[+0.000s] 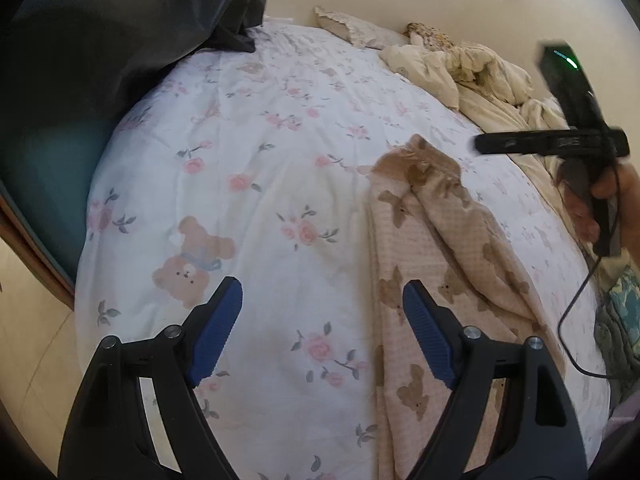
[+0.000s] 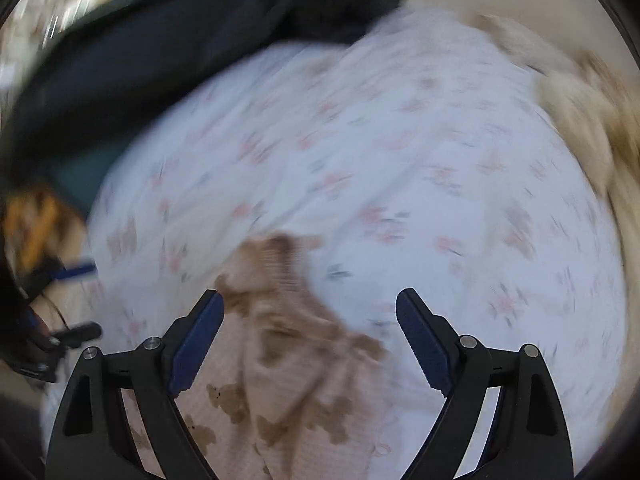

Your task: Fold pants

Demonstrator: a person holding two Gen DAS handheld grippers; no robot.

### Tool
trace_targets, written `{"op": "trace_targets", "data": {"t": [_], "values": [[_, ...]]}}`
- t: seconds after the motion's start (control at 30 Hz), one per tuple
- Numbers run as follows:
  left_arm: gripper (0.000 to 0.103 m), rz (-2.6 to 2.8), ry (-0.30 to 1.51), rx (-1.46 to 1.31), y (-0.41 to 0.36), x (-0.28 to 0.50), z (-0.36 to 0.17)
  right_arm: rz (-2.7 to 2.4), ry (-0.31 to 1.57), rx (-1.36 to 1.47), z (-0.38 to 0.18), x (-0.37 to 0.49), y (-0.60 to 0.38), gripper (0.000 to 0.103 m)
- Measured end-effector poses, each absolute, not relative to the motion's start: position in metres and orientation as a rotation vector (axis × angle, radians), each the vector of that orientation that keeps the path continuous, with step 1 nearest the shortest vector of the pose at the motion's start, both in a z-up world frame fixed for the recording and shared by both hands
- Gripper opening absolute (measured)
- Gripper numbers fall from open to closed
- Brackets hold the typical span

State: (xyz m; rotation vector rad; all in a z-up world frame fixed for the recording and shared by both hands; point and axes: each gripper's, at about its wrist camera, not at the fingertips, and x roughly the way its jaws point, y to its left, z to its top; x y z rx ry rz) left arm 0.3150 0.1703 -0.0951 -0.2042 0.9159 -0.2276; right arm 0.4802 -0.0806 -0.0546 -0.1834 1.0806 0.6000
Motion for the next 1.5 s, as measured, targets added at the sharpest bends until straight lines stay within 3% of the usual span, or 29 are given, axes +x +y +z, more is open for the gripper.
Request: {"op": "trace_targets", "data": {"t": [0.03,0.1,0.17,0.27,0.3,0.33,0.37,0.4,0.6,1.07,1.2,1.3,1.37,1.4,1.43,1.5], "values": [[0.080,-0.223,0.918,-0.209,0.171,0.315,-0.096,0.552,1.074,-0.116,-0.057,0.483,-0.103,0.089],[0.080,-0.218,0.922,-0.209,0.170,0.315,-0.099,0.479,1.105,-0.032,-0.072,0.490,-0.131,0.064],[0.080,-0.218,0.924,-0.201,0.167,0.314,-0.099,0.457,1.197,0.021,-0.099,0.495,-0.142,0.050],[0.080,-0.232,0.926,-0.187,0.163,0.311,-0.098,0.483,1.210,-0.018,-0.119,0.485,-0.132,0.051],[0.080,-0.235,0.925,-0.177,0.162,0.310,-0.098,0.495,1.210,-0.013,-0.122,0.482,-0.128,0.044],[0.080,-0.238,0.924,-0.168,0.160,0.309,-0.097,0.491,1.212,-0.022,-0.124,0.480,-0.126,0.034],[0.080,-0.238,0.925,-0.163,0.160,0.309,-0.097,0.483,1.219,-0.046,-0.128,0.477,-0.122,0.008],[0.080,-0.237,0.929,-0.162,0.159,0.310,-0.098,0.469,1.226,-0.072,-0.130,0.474,-0.121,0.005],[0.080,-0.222,0.929,-0.172,0.161,0.317,-0.099,0.397,1.082,-0.121,-0.092,0.470,-0.159,0.003],[0.080,-0.409,1.112,-0.267,0.095,0.453,-0.115,0.429,1.136,-0.190,-0.113,0.490,-0.187,0.003],[0.080,-0.481,1.171,-0.138,0.049,0.479,-0.132,0.442,1.138,-0.177,-0.119,0.493,-0.190,0.003],[0.071,-0.442,1.202,-0.015,0.021,0.487,-0.146,0.442,1.144,-0.184,-0.123,0.494,-0.192,0.003],[0.031,-0.439,1.190,0.046,0.010,0.488,-0.145,0.439,1.150,-0.197,-0.127,0.494,-0.195,0.003],[0.027,-0.444,1.198,0.055,0.008,0.488,-0.146,0.440,1.155,-0.195,-0.129,0.493,-0.196,0.003],[0.009,-0.465,1.198,0.059,0.005,0.488,-0.143,0.448,1.153,-0.193,-0.129,0.492,-0.197,0.003],[0.005,-0.478,1.183,0.087,0.004,0.486,-0.136,0.457,1.130,-0.198,-0.124,0.488,-0.197,0.003]]}}
